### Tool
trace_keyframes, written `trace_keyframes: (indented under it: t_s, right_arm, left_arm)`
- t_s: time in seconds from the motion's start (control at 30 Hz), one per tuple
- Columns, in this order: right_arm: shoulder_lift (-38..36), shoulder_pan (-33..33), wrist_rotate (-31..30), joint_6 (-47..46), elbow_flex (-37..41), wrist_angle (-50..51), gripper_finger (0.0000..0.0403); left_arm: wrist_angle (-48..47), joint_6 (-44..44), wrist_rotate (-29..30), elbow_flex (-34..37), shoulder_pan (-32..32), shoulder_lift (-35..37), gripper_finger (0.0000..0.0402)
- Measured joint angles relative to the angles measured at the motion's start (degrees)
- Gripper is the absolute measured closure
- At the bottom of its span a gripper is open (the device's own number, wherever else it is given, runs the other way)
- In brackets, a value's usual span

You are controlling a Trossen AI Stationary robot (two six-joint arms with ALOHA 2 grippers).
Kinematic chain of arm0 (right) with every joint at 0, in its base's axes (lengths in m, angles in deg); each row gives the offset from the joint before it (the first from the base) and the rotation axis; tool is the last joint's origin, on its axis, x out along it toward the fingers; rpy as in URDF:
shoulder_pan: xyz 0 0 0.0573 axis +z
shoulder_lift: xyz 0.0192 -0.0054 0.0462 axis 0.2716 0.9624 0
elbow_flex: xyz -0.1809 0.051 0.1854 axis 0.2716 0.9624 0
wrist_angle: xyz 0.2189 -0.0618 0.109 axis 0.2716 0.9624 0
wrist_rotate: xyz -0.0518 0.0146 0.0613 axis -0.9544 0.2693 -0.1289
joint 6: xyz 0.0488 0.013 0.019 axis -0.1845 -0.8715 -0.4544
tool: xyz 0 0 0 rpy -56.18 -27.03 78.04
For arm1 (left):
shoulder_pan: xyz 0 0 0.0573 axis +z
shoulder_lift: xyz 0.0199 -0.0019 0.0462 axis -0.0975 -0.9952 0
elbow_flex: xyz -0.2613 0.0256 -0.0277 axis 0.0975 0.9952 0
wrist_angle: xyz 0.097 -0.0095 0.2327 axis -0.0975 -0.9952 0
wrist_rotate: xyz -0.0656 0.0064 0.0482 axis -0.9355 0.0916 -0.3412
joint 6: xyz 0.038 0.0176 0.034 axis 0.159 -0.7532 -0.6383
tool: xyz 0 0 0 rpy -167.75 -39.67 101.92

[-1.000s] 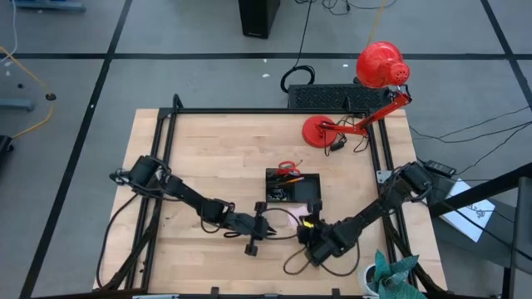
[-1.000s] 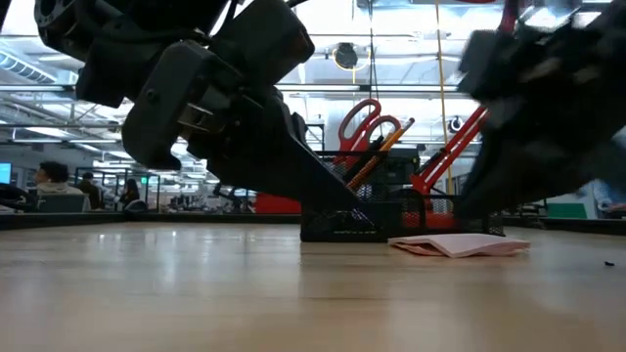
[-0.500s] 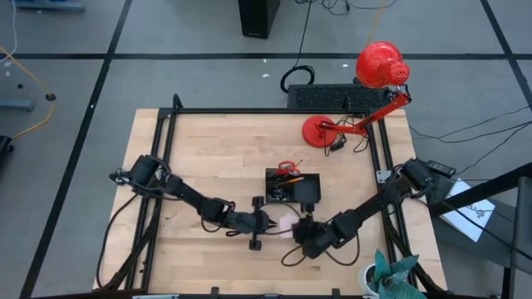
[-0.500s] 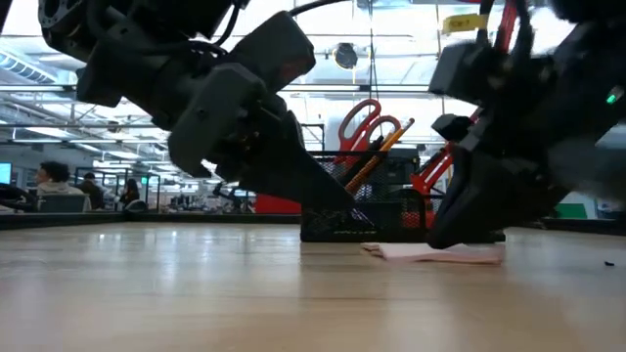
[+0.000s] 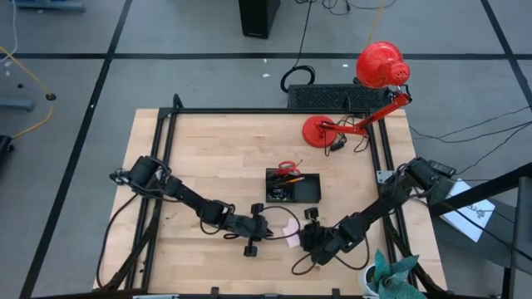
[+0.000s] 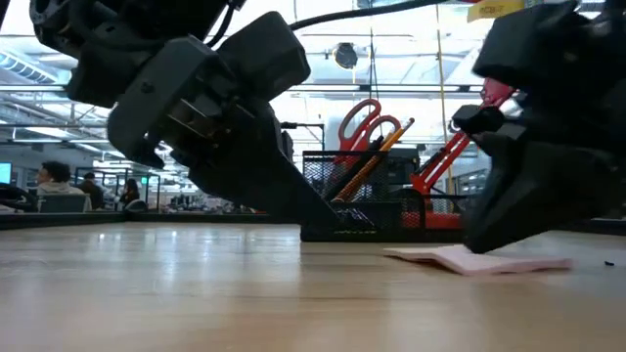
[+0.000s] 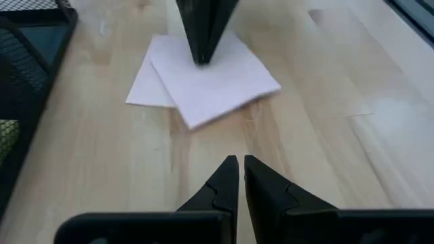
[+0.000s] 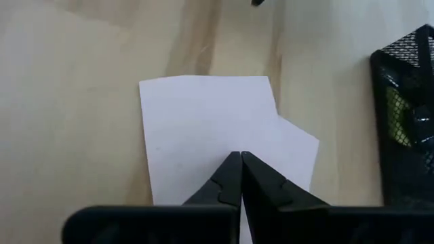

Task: Pick and place office supplies into organizer
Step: Put the sticky notes into the desk organizer

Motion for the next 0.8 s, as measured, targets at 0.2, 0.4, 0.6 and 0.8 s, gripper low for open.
trace_keyframes:
  t_s: [0.2, 0.4, 0.6, 0.8]
  right_arm:
    - [-4.7, 2.1, -0.5, 1.3, 0.0, 0.8, 0.0358]
    - [-6.3, 3.3, 0.7, 2.0, 0.0, 0.7, 0.0276]
    - [-5.6, 3.8, 4.5, -0.1, -0.1, 3.7, 0.0207]
    - [-5.6, 6.5, 3.4, -3.4, -0.1, 8.3, 0.018]
  left_arm:
    - [0.3, 0.0, 0.0, 0.0, -0.3, 0.0, 0.0371]
    - [0.4, 0.0, 0.4, 0.0, -0.1, 0.0, 0.0371]
    - [0.9, 0.7, 1.5, 0.0, 1.2, 0.0, 0.0371]
    - [2.1, 0.9, 1.6, 0.0, 4.0, 0.0, 0.0371]
